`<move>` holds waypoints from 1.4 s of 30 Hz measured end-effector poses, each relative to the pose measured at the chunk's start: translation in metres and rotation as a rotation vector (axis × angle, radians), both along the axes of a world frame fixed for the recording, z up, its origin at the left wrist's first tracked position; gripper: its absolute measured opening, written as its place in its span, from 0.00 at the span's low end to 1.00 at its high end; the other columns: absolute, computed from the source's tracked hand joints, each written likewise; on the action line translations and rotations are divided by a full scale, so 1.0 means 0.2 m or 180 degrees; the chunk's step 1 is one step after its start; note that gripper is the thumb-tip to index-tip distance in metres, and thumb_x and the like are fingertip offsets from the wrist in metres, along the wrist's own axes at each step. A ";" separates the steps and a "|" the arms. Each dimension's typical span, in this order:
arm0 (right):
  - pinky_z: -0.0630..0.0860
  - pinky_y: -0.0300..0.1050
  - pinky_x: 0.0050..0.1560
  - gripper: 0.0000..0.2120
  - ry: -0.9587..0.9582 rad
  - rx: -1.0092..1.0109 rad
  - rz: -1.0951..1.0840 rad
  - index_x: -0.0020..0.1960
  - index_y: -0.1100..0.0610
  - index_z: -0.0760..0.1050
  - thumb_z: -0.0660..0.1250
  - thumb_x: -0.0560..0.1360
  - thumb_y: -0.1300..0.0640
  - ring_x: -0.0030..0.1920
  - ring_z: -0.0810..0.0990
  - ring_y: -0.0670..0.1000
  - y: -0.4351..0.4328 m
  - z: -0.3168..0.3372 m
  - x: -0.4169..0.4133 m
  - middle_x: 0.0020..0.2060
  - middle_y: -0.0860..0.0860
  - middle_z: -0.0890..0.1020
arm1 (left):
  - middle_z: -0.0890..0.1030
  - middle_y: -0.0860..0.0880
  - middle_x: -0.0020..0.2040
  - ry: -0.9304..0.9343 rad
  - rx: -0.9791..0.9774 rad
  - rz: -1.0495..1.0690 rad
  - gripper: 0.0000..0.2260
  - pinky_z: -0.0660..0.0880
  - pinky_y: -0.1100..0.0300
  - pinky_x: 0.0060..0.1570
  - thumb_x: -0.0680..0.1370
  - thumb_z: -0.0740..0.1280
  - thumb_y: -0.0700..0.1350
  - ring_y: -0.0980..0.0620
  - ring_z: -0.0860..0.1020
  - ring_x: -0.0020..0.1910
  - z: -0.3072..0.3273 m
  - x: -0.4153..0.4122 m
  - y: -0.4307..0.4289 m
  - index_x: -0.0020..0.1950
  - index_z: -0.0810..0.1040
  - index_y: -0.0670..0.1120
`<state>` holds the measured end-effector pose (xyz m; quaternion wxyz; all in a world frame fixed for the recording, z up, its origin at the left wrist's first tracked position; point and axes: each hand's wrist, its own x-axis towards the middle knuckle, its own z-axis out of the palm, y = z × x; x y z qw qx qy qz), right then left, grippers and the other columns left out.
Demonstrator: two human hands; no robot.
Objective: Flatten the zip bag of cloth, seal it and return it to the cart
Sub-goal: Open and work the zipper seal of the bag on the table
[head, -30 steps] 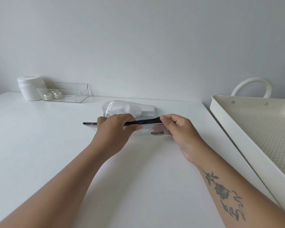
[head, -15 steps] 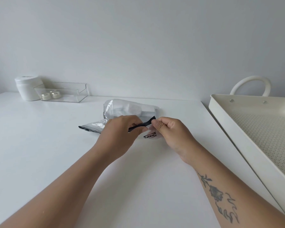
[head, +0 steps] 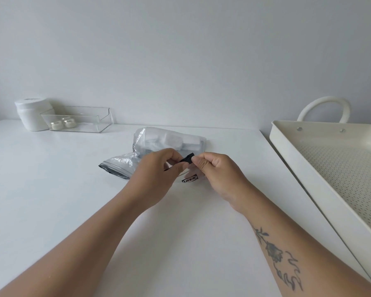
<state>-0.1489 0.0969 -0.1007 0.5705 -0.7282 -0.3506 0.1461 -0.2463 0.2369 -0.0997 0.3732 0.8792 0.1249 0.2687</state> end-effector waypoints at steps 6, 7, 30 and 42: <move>0.68 0.37 0.34 0.07 -0.0036 -0.0168 -0.0052 0.45 0.52 0.77 0.64 0.79 0.52 0.31 0.73 0.41 0.00 -0.01 0.01 0.37 0.45 0.86 | 0.79 0.51 0.38 0.0181 0.0125 0.0082 0.06 0.68 0.63 0.33 0.79 0.64 0.49 0.54 0.73 0.34 -0.02 0.01 0.00 0.43 0.75 0.52; 0.69 0.37 0.36 0.06 0.0026 -0.0106 0.0022 0.46 0.54 0.77 0.64 0.79 0.54 0.34 0.76 0.42 0.00 -0.01 0.01 0.39 0.47 0.87 | 0.80 0.52 0.39 0.0171 0.0097 0.0043 0.05 0.69 0.63 0.34 0.79 0.64 0.50 0.54 0.74 0.36 -0.02 0.01 0.00 0.44 0.76 0.52; 0.70 0.36 0.39 0.07 -0.0150 0.0256 -0.0437 0.44 0.52 0.76 0.63 0.79 0.55 0.39 0.78 0.47 0.02 -0.04 0.03 0.35 0.47 0.82 | 0.80 0.49 0.36 0.0182 0.0202 0.0150 0.07 0.68 0.62 0.31 0.77 0.66 0.52 0.52 0.74 0.33 -0.01 0.00 0.02 0.40 0.76 0.52; 0.70 0.40 0.42 0.07 -0.0043 0.0347 -0.0403 0.41 0.55 0.78 0.69 0.76 0.53 0.39 0.76 0.46 0.01 -0.03 0.03 0.38 0.56 0.82 | 0.79 0.54 0.41 0.0025 0.0635 0.0094 0.04 0.74 0.54 0.44 0.77 0.65 0.50 0.53 0.77 0.43 0.00 -0.02 0.01 0.45 0.77 0.51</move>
